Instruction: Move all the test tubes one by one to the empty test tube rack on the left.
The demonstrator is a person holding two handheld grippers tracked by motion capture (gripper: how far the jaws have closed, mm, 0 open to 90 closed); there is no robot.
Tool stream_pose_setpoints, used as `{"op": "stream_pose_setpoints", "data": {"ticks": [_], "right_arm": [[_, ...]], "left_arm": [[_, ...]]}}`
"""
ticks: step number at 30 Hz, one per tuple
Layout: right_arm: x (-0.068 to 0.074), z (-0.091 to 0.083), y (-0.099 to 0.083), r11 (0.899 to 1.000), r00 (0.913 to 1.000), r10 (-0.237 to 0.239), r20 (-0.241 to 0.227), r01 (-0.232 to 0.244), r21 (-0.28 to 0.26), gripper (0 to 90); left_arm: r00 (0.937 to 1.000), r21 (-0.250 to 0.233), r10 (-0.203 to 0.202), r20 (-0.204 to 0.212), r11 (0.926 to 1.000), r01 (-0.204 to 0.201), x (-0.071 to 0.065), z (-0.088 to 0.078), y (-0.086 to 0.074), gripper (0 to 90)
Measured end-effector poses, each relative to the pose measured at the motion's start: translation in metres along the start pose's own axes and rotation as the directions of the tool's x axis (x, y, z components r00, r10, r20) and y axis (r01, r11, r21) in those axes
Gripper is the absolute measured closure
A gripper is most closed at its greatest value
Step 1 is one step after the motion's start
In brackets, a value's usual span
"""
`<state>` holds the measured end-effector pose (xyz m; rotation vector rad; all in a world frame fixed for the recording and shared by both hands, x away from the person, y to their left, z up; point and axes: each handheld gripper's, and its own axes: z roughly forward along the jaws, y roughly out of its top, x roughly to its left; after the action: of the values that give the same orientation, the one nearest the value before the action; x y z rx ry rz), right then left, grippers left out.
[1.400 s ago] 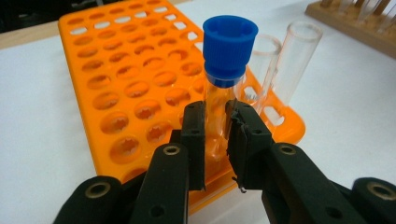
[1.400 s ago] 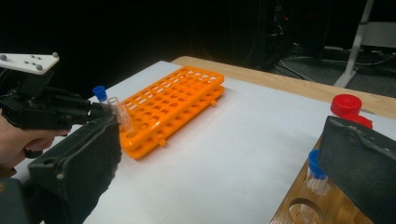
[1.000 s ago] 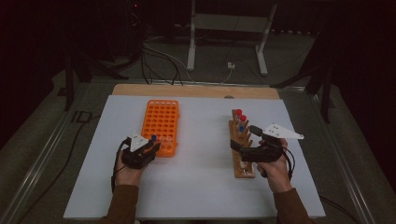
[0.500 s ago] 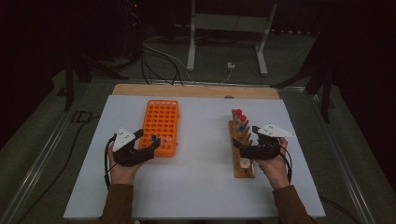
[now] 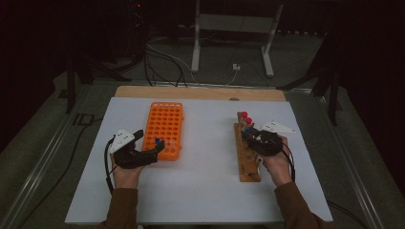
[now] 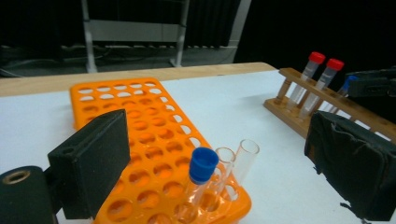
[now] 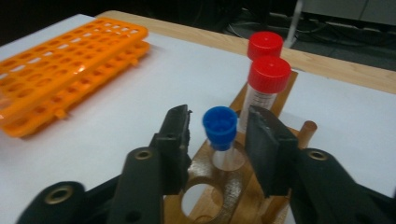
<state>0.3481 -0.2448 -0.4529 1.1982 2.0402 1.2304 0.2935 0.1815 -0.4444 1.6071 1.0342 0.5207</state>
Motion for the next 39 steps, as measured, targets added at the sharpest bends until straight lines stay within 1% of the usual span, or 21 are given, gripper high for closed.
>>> {"op": "stream_pose_setpoints", "data": {"ticks": [1, 2, 3, 5, 6, 10, 13, 16, 19, 23, 31, 34, 39], "right_arm": [[-0.001, 0.001, 0.000, 1.000, 1.0000, 0.004, 0.000, -0.004, 0.003, 64.8], [-0.001, 0.003, 0.000, 1.000, 1.0000, 0.006, -0.003, -0.006, 0.005, 66.9], [-0.001, 0.004, 0.000, 1.000, 1.0000, 0.003, 0.000, -0.003, 0.011, 69.1], [-0.001, 0.007, -0.001, 1.000, 0.9999, 0.006, 0.012, -0.006, 0.026, 71.9], [-0.001, 0.008, -0.001, 1.000, 0.9999, 0.009, 0.010, -0.009, 0.029, 72.5], [-0.001, 0.012, -0.003, 0.999, 0.9997, 0.000, 0.026, -0.001, 0.039, 75.0], [0.000, 0.012, -0.003, 0.999, 0.9990, -0.007, 0.044, 0.005, 0.041, 76.3], [0.000, 0.011, -0.002, 0.999, 0.9989, -0.003, 0.047, 0.002, 0.038, 76.6], [-0.001, 0.007, -0.001, 1.000, 0.9991, 0.002, 0.042, -0.003, 0.021, 76.6], [-0.001, -0.001, 0.003, 1.000, 0.9992, 0.013, 0.039, -0.012, -0.008, 76.6], [-0.002, -0.018, 0.006, 0.997, 0.9989, 0.038, 0.028, -0.037, -0.065, 76.7], [-0.002, -0.019, 0.007, 0.997, 0.9989, 0.031, 0.034, -0.029, -0.073, 76.6], [-0.001, -0.025, 0.011, 0.994, 0.9989, 0.035, 0.030, -0.032, -0.101, 76.7]], "left_arm": [[1.0000, -0.001, -0.002, 0.007, 1.0000, 0.002, -0.001, 0.000, 0.001, 7.6], [1.0000, 0.003, -0.003, 0.004, 1.0000, 0.003, -0.002, 0.000, 0.001, 6.7], [1.0000, 0.008, -0.004, -0.002, 1.0000, 0.004, -0.003, 0.001, 0.002, 2.8], [1.0000, 0.008, -0.001, 0.010, 1.0000, 0.001, -0.004, 0.002, 0.002, 1.3], [0.9999, 0.012, 0.001, 0.010, 0.9999, -0.001, -0.005, 0.002, 0.002, 0.7], [0.9999, 0.008, 0.003, 0.016, 1.0000, -0.003, -0.008, 0.003, 0.004, 0.5], [0.9999, 0.010, -0.002, 0.013, 1.0000, 0.001, -0.007, 0.003, 0.004, 0.5], [0.9999, 0.014, -0.007, 0.008, 0.9999, 0.007, -0.007, 0.002, 0.004, 0.5], [0.9999, 0.017, -0.009, 0.006, 0.9998, 0.009, -0.007, 0.003, 0.004, 0.5], [0.9998, 0.029, 0.015, -0.010, 0.9995, -0.014, -0.010, 0.005, 0.004, 0.5], [0.9996, 0.032, 0.026, -0.009, 0.9992, -0.025, -0.013, 0.006, 0.004, 0.5], [0.9996, 0.036, 0.027, -0.003, 0.9990, -0.027, -0.015, 0.007, 0.004, 0.5], [0.9994, 0.034, 0.036, 0.003, 0.9988, -0.036, -0.018, 0.007, 0.006, 0.5]]}}
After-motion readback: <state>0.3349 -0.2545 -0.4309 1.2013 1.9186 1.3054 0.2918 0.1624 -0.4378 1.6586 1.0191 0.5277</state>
